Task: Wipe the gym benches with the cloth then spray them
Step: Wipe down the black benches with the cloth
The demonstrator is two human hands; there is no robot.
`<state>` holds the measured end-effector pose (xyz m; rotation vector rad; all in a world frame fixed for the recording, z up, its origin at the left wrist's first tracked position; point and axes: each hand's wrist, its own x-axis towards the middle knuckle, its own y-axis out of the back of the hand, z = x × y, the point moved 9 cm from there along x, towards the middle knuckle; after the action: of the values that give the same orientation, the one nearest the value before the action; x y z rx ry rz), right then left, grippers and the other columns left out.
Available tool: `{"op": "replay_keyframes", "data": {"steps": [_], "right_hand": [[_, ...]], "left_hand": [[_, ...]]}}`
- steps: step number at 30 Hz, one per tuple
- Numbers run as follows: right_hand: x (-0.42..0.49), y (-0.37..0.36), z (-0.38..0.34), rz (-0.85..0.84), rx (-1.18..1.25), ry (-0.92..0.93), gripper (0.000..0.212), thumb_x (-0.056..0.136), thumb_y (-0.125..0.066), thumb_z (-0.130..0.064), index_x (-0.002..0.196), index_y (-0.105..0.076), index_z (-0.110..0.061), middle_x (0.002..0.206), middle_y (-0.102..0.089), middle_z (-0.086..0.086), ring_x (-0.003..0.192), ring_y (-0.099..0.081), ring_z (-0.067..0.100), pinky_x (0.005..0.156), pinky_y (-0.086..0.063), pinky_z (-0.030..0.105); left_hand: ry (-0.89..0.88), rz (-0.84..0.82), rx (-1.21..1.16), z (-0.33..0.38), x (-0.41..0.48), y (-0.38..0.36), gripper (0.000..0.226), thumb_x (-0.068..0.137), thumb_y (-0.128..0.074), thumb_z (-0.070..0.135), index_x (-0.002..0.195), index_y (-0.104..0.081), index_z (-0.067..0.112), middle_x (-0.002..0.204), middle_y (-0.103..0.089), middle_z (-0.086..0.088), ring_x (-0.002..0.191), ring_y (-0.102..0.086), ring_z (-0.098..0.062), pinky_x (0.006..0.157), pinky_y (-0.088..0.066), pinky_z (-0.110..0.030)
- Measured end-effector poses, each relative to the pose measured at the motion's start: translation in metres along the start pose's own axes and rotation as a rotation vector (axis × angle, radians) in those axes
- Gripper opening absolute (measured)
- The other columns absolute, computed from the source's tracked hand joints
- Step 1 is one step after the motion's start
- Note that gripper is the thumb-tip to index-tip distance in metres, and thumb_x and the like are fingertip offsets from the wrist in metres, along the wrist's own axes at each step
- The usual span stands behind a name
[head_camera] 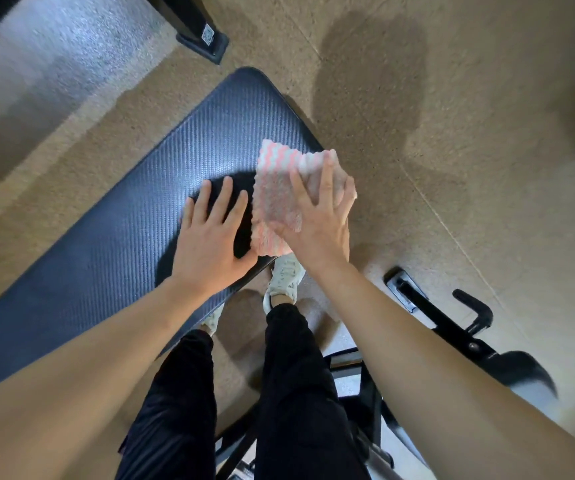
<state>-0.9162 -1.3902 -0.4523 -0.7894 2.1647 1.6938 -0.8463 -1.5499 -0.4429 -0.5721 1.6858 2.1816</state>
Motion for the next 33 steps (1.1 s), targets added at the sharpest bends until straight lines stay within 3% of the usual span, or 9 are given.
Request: {"op": "replay_keyframes", "data": {"steps": [6, 9, 11, 13, 16, 22, 24, 27, 33], "right_hand": [[-0.003, 0.012, 0.05, -0.046, 0.372, -0.119, 0.081, 0.093, -0.071, -0.032, 0.159, -0.025, -0.041, 0.169, -0.02, 0.001, 0.145, -0.04, 0.022, 0.113, -0.04, 0.035], [0.002, 0.033, 0.077, -0.018, 0.443, -0.171, 0.06, 0.094, -0.064, -0.012, 0.149, -0.05, -0.031, 0.121, -0.067, -0.011, 0.107, -0.061, 0.008, 0.095, -0.042, 0.016], [0.01, 0.033, 0.099, -0.093, 0.427, -0.244, 0.03, 0.092, -0.062, -0.009, 0.118, -0.073, -0.019, 0.102, -0.075, -0.003, 0.097, -0.069, 0.018, 0.081, -0.05, 0.024], [0.013, 0.031, 0.121, -0.198, 0.613, -0.434, 0.011, 0.093, -0.061, -0.009, 0.096, -0.071, -0.009, 0.099, -0.074, 0.015, 0.094, -0.072, 0.032, 0.067, -0.062, 0.038], [0.019, 0.048, 0.132, -0.251, 0.848, -0.623, 0.016, 0.099, -0.057, -0.004, 0.105, -0.069, -0.012, 0.105, -0.072, 0.012, 0.093, -0.072, 0.028, 0.058, -0.061, 0.037], [0.069, 0.089, 0.119, -0.192, 0.825, -0.523, 0.014, 0.103, -0.057, -0.017, 0.092, -0.064, -0.024, 0.112, -0.07, 0.007, 0.105, -0.07, 0.026, 0.064, -0.061, 0.035], [0.076, 0.081, 0.093, -0.381, 0.838, -0.482, 0.009, 0.101, -0.059, -0.025, 0.101, -0.066, -0.019, 0.11, -0.073, 0.007, 0.101, -0.071, 0.024, 0.073, -0.063, 0.04], [0.064, 0.061, 0.061, -0.788, 0.736, -0.451, 0.038, 0.096, -0.061, -0.04, 0.12, -0.065, -0.011, 0.106, -0.066, 0.007, 0.096, -0.06, 0.026, 0.092, -0.059, 0.052], [0.072, 0.059, 0.057, -0.829, 0.7, -0.547, 0.023, 0.094, -0.05, -0.01, 0.109, -0.063, 0.001, 0.097, -0.063, 0.013, 0.08, -0.056, 0.026, 0.084, -0.061, 0.05]], "left_hand": [[0.019, -0.066, 0.025, 0.004, 0.001, -0.001, 0.108, 0.08, -0.074, 0.058, 0.162, -0.018, 0.016, 0.171, -0.008, -0.015, 0.157, -0.004, -0.043, 0.124, -0.017, -0.064], [0.029, -0.07, 0.041, 0.006, 0.002, 0.0, 0.108, 0.081, -0.075, 0.057, 0.162, -0.017, 0.016, 0.171, -0.006, -0.015, 0.157, -0.002, -0.043, 0.124, -0.016, -0.064], [0.042, -0.081, 0.038, 0.006, 0.002, -0.002, 0.109, 0.08, -0.076, 0.057, 0.162, -0.017, 0.016, 0.171, -0.006, -0.014, 0.157, -0.001, -0.043, 0.124, -0.015, -0.063], [0.05, -0.082, 0.029, 0.005, 0.002, -0.001, 0.109, 0.08, -0.077, 0.056, 0.162, -0.017, 0.016, 0.172, -0.005, -0.013, 0.157, 0.0, -0.042, 0.124, -0.016, -0.063], [0.061, -0.091, 0.016, 0.004, 0.002, 0.001, 0.11, 0.079, -0.078, 0.056, 0.162, -0.016, 0.018, 0.172, -0.006, -0.011, 0.157, 0.0, -0.042, 0.124, -0.017, -0.063], [0.09, -0.075, 0.013, 0.005, 0.001, -0.001, 0.114, 0.077, -0.079, 0.057, 0.163, -0.014, 0.02, 0.172, -0.005, -0.009, 0.157, -0.001, -0.04, 0.123, -0.018, -0.062], [0.095, -0.066, 0.003, 0.004, 0.0, -0.003, 0.115, 0.076, -0.079, 0.058, 0.163, -0.014, 0.021, 0.172, -0.004, -0.008, 0.157, -0.001, -0.039, 0.123, -0.018, -0.061], [0.103, -0.04, -0.014, 0.001, -0.001, -0.003, 0.116, 0.074, -0.08, 0.058, 0.163, -0.014, 0.022, 0.172, -0.006, -0.007, 0.158, -0.002, -0.038, 0.123, -0.018, -0.061], [0.102, -0.02, -0.029, 0.0, -0.002, 0.0, 0.115, 0.074, -0.08, 0.059, 0.163, -0.016, 0.023, 0.172, -0.008, -0.006, 0.158, -0.004, -0.037, 0.123, -0.019, -0.062]]}}
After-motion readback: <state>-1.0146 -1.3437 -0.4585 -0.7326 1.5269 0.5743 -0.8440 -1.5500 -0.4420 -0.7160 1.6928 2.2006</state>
